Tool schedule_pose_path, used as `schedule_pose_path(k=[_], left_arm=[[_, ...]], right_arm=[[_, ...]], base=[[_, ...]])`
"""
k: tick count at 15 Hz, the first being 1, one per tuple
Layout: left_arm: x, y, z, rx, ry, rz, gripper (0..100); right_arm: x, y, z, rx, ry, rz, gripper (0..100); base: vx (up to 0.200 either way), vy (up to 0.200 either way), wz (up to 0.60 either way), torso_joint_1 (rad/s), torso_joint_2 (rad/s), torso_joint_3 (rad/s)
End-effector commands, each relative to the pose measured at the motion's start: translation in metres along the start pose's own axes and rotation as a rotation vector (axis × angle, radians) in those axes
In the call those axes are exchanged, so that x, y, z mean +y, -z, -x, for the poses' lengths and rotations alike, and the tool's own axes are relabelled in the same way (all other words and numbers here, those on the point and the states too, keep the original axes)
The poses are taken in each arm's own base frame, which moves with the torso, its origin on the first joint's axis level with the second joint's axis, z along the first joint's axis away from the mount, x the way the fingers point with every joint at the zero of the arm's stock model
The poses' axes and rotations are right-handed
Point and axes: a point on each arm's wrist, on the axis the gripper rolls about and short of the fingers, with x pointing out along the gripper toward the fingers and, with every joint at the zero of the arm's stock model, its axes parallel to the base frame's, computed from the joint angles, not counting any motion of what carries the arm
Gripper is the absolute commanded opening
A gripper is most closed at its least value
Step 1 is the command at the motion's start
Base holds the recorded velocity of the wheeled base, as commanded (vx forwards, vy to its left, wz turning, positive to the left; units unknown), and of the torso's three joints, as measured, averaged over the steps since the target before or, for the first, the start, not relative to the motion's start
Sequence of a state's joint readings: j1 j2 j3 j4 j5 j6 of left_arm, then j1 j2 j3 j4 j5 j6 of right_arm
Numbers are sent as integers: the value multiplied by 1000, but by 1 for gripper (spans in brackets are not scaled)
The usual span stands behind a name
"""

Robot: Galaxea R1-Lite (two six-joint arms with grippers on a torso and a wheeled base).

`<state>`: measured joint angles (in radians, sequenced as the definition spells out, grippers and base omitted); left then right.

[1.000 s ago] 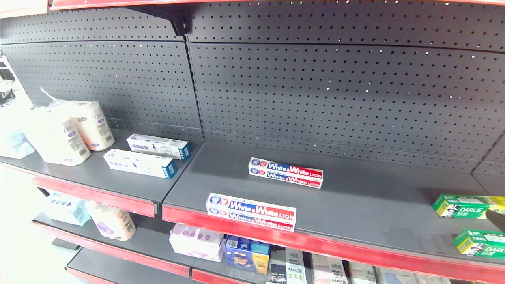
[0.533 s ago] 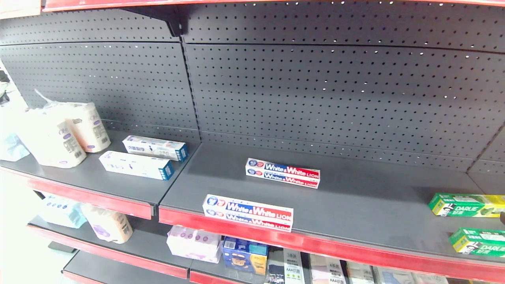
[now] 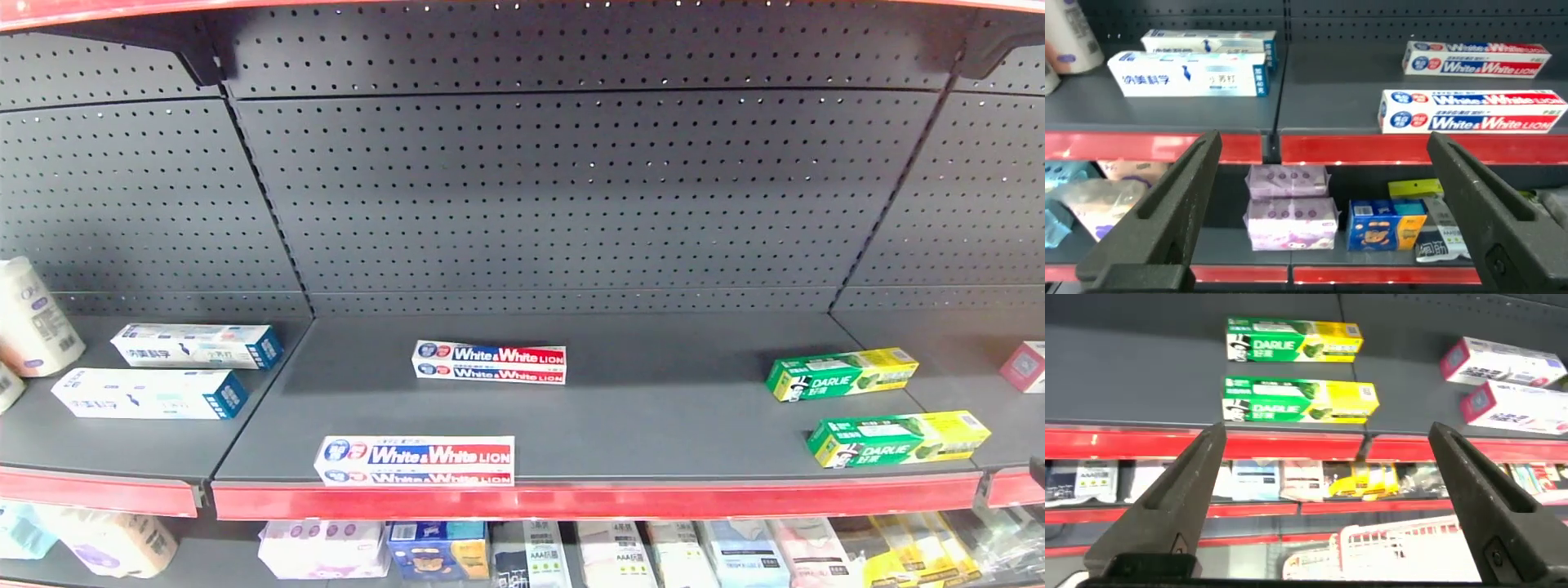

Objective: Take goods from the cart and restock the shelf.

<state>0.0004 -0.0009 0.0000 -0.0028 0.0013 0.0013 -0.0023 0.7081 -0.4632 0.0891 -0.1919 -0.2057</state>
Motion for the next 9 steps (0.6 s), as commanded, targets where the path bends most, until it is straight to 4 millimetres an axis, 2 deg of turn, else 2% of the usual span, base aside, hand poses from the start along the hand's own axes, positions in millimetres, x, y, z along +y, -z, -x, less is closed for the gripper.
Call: schedule_pose_path(k=[1,5,9], left_arm=[[0,0,0,1,-1,0,100],[0,0,0,1,-1,0,100],[0,0,-1,8,8,-11,100]], right_arm=[[2,7,2,-7,-35,-1,100],[7,34,10,-57,-80,-71,100],[16,85,35,-204,-226,-111,100]], base=[[0,0,0,0,0,0],[0,0,0,0,0,0],[0,0,0,0,0,0]])
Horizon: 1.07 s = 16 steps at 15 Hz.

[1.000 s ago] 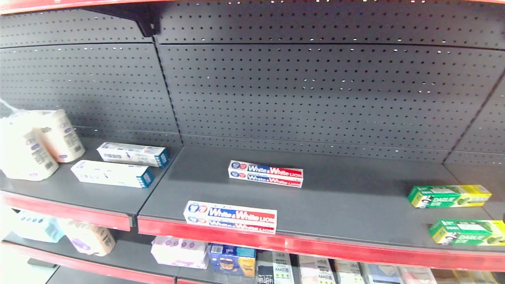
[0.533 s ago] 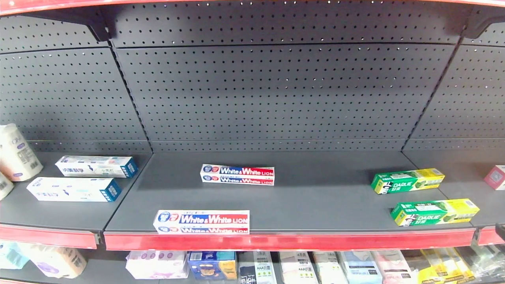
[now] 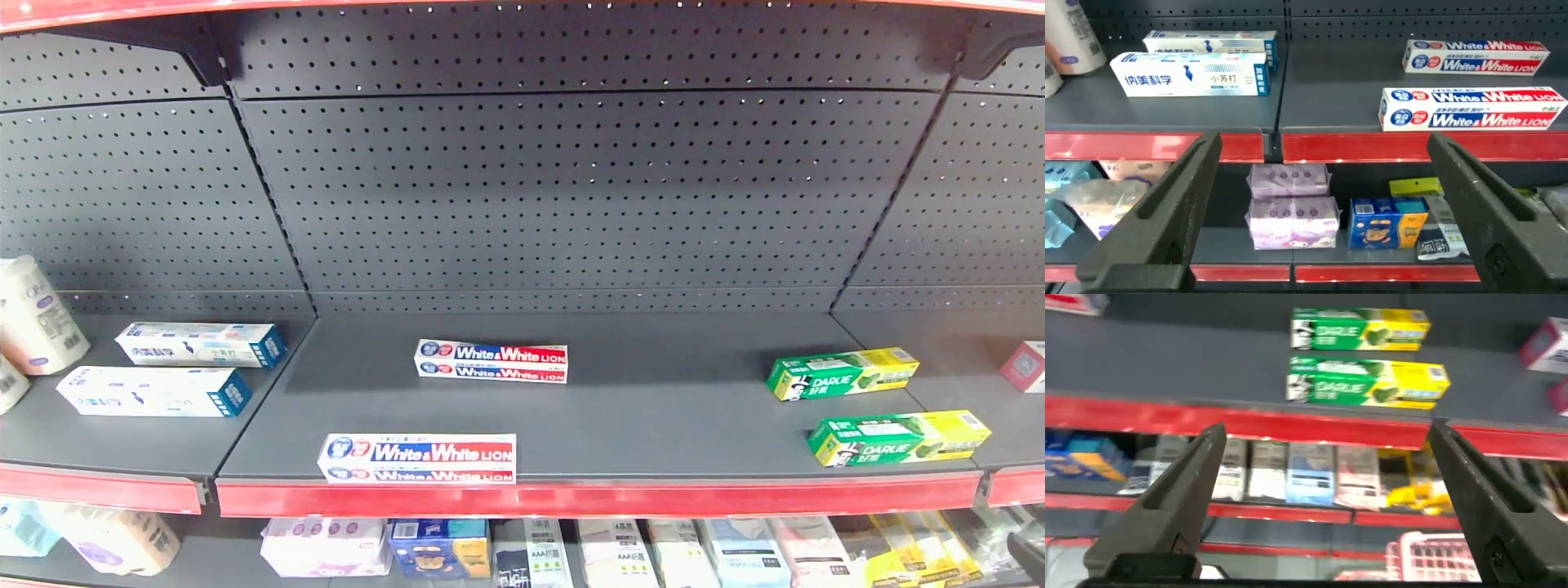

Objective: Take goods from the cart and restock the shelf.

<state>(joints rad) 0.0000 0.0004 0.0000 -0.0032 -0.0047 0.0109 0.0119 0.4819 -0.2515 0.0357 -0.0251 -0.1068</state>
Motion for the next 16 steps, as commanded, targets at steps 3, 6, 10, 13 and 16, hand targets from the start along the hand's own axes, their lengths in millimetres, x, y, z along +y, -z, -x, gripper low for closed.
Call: schedule_pose_path(k=[3,6,10,13,16], left_arm=[[-1,-1,-2,25,43,8,100],[-1,-1,-2,33,52,15,100],[-1,-101,-20,27,157,151,100],[-2,-107,-29,38,173,110,100],[-2,-104,-35,73,142,119,100]], right_arm=[[8,66,35,-171,-65,-6,100],[8,70,36,-182,-40,-84,100],[7,73,29,-252,39,-110,100],[9,72,27,-311,-41,-44,100],[9,78,23,-270,4,-82,100]], base=[[0,0,0,0,0,0],[0,0,0,0,0,0],[0,0,0,0,0,0],[0,0,0,0,0,0],[0,0,0,0,0,0]])
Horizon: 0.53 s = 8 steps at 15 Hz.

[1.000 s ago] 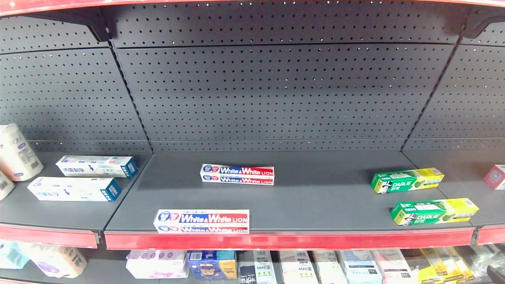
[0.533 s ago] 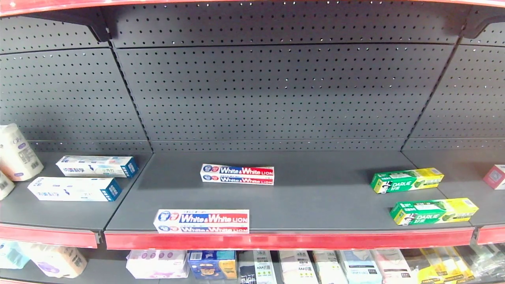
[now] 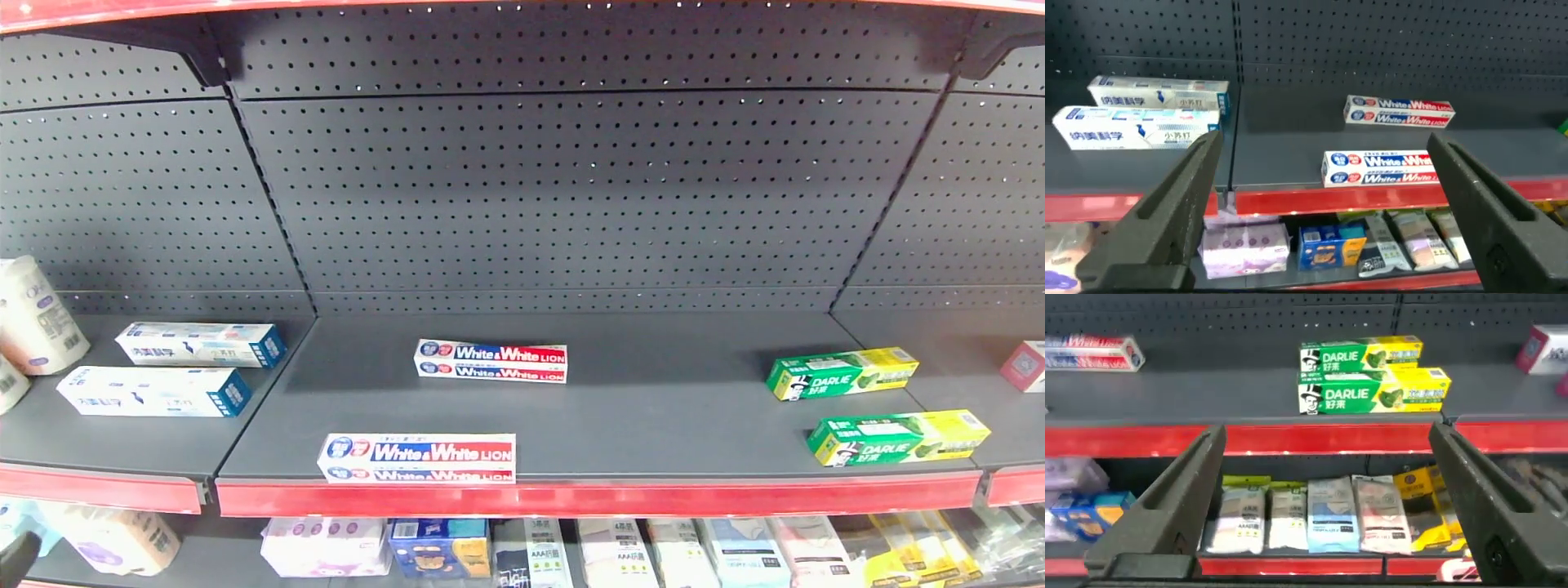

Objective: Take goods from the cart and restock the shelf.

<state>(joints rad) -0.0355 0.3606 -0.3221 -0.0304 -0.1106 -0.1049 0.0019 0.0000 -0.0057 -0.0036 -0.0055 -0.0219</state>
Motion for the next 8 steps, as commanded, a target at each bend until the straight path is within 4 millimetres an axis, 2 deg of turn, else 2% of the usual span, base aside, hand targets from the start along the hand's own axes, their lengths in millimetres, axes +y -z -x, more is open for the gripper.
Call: schedule_pose_path(k=[1,6,7,8], left_arm=[[1,-8,-18,76,-5,9,100],[3,-21,-45,172,-39,17,100],[6,-28,-67,235,-102,19,100],[10,-28,-78,274,-173,18,100]], right_arm=[[0,2,0,6,-11,10,100],[0,2,0,8,-4,-20,100],[0,2,0,8,-4,-20,100],[0,2,0,8,-4,-20,100]], base=[[0,0,0,0,0,0],[0,0,0,0,0,0],[0,0,0,0,0,0],[0,0,0,0,0,0]])
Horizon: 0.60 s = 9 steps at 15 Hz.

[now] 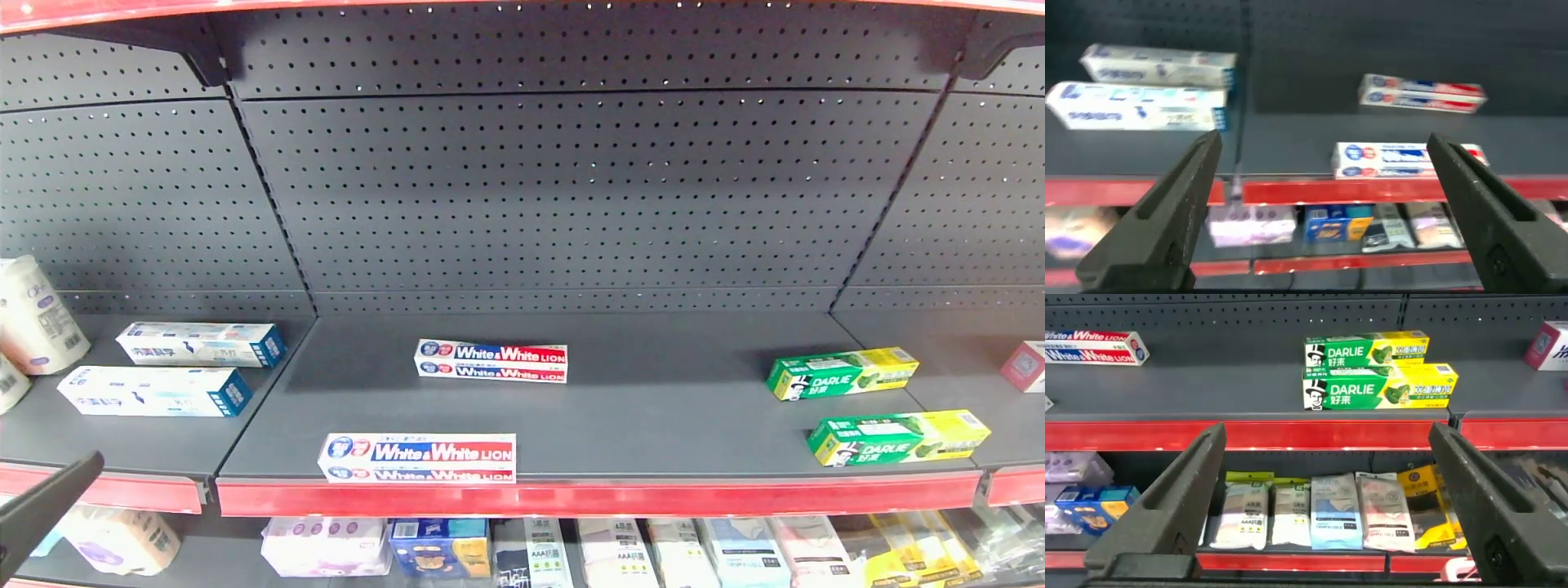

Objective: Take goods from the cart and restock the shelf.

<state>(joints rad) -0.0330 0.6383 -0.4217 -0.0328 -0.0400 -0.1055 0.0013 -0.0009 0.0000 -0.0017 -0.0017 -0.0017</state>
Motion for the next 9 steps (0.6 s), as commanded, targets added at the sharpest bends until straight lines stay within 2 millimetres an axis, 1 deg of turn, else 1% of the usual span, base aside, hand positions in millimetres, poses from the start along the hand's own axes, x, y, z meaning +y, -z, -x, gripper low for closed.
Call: schedule_pose_path(k=[1,2,3,4,5,6,7,8,9], left_arm=[[6,-9,-45,163,-156,4,100],[9,-5,-53,218,-193,6,100],[14,1,-63,317,-242,12,100],[18,2,-72,383,-270,18,100],[22,3,-85,458,-294,24,100],[26,5,-104,527,-303,25,100],[26,7,-114,564,-295,14,100],[26,17,-132,650,-263,-51,100],[27,20,-138,674,-248,-75,100]], right_arm=[[0,0,0,1,0,0,100],[0,0,0,1,0,0,100],[0,0,0,1,0,0,100],[0,0,0,1,0,0,100],[0,0,0,1,0,0,100],[0,0,0,1,0,0,100],[0,0,0,1,0,0,100],[0,0,0,1,0,-2,100],[0,0,0,1,0,0,100]], base=[[0,0,0,0,0,0],[0,0,0,0,0,0],[0,0,0,0,0,0],[0,0,0,0,0,0],[0,0,0,0,0,0],[0,0,0,0,0,0],[0,0,0,0,0,0],[0,0,0,0,0,0],[0,0,0,0,0,0]])
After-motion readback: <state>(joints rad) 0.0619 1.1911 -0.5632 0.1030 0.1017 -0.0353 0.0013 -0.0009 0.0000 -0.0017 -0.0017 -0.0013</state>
